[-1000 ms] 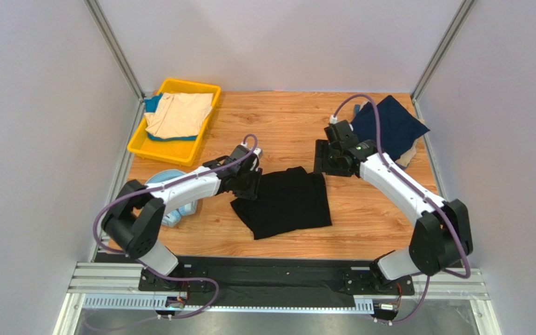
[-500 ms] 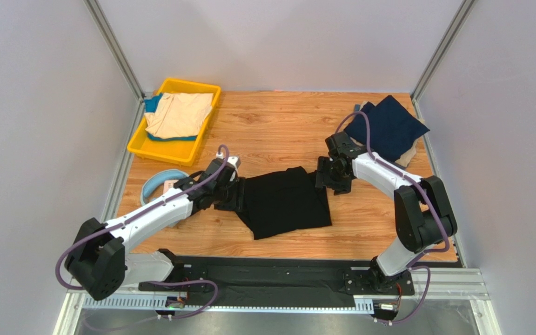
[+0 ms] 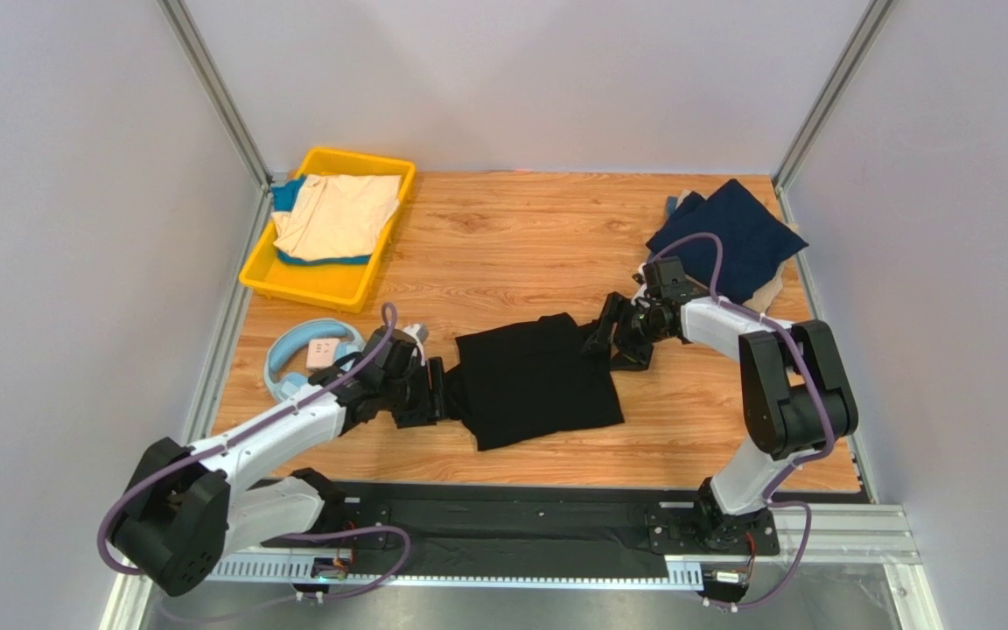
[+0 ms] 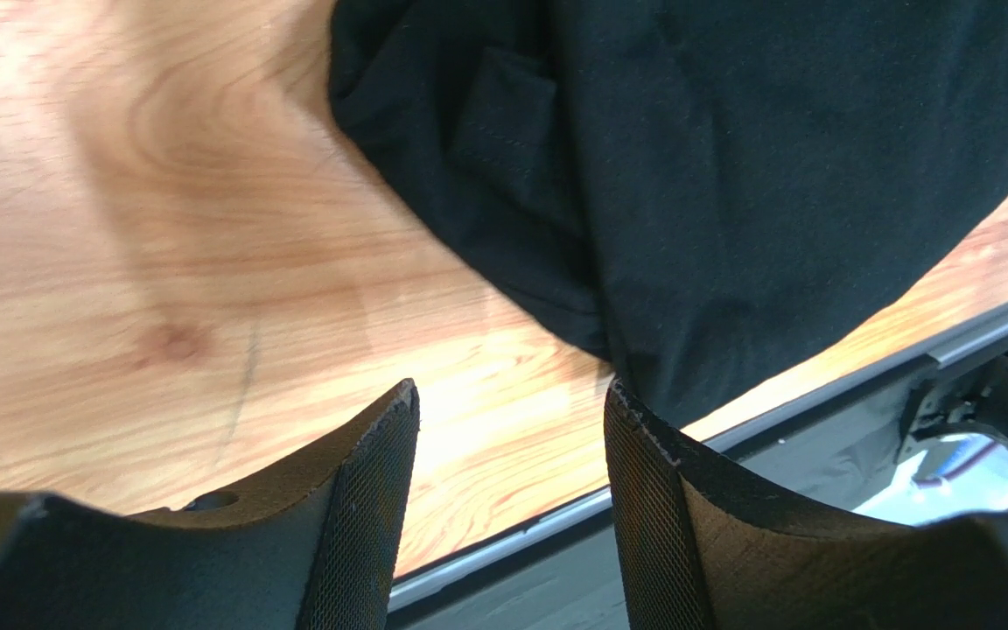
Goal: Fold and stack the t-shirts
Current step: Put the neatly folded tshirt into the corner of the board with the right arm
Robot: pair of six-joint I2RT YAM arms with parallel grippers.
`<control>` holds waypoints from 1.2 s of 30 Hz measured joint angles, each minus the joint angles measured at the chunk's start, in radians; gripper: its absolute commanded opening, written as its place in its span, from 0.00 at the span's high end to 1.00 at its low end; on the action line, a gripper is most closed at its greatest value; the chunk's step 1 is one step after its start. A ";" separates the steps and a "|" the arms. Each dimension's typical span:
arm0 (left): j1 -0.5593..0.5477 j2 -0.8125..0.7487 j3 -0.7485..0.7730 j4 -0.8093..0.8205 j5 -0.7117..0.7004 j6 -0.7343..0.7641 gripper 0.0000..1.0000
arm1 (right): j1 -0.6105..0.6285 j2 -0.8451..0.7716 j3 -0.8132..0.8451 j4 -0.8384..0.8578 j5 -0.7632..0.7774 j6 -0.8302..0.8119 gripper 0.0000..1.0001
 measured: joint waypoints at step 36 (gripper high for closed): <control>0.000 0.436 0.298 0.000 -0.007 0.098 0.42 | 0.017 -0.052 -0.002 -0.102 0.211 -0.008 0.29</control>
